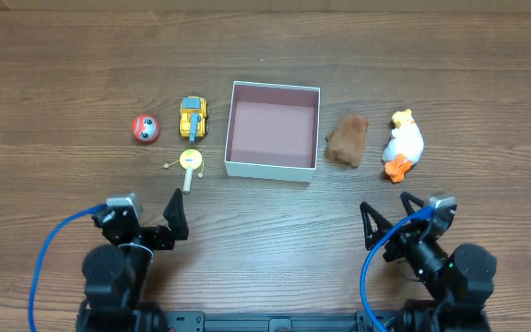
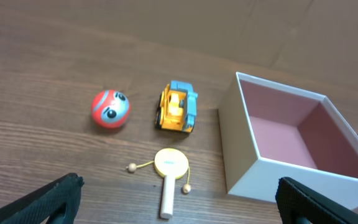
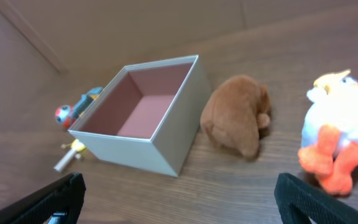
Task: Pack container
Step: 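Reach the right gripper to the brown plush bear and grasp it, then carry the bear with the right gripper into the box and release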
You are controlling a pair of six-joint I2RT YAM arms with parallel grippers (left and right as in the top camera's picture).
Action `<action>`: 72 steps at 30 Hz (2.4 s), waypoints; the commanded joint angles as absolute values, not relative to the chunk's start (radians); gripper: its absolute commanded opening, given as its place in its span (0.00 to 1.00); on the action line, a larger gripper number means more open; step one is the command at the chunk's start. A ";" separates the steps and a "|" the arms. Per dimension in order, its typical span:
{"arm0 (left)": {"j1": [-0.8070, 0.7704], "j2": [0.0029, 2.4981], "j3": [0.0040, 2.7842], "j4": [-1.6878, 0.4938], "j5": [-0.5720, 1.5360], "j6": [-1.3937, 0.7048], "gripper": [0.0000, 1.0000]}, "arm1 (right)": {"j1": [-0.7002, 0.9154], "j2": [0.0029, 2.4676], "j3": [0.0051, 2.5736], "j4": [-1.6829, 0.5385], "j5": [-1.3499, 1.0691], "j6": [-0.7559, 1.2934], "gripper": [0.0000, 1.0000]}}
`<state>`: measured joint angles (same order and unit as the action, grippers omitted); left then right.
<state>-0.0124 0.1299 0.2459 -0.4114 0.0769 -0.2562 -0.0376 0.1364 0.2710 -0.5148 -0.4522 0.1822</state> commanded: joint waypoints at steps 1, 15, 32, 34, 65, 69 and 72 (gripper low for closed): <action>-0.007 0.329 0.417 -0.452 0.060 -0.240 1.00 | -0.035 0.299 0.459 -0.575 -0.411 0.201 1.00; -0.006 1.209 1.107 -0.751 0.086 -0.157 1.00 | -0.012 1.202 1.338 -1.235 -0.300 0.099 1.00; -0.006 1.501 1.200 -0.867 0.068 -0.157 1.00 | 0.148 1.708 1.447 -1.037 -0.194 0.293 1.00; -0.006 1.517 1.200 -0.867 0.068 -0.157 1.00 | 0.165 1.755 1.447 -1.013 -0.182 0.300 1.00; -0.006 1.536 1.200 -0.866 0.068 -0.157 1.00 | 0.203 1.750 1.595 -1.090 -0.010 0.419 0.18; -0.006 1.536 1.200 -0.866 0.068 -0.157 1.00 | 0.289 1.617 1.628 -1.125 -0.086 0.473 0.18; -0.006 1.536 1.200 -0.866 0.068 -0.157 1.00 | 0.394 1.571 1.628 -1.098 -0.094 0.556 0.20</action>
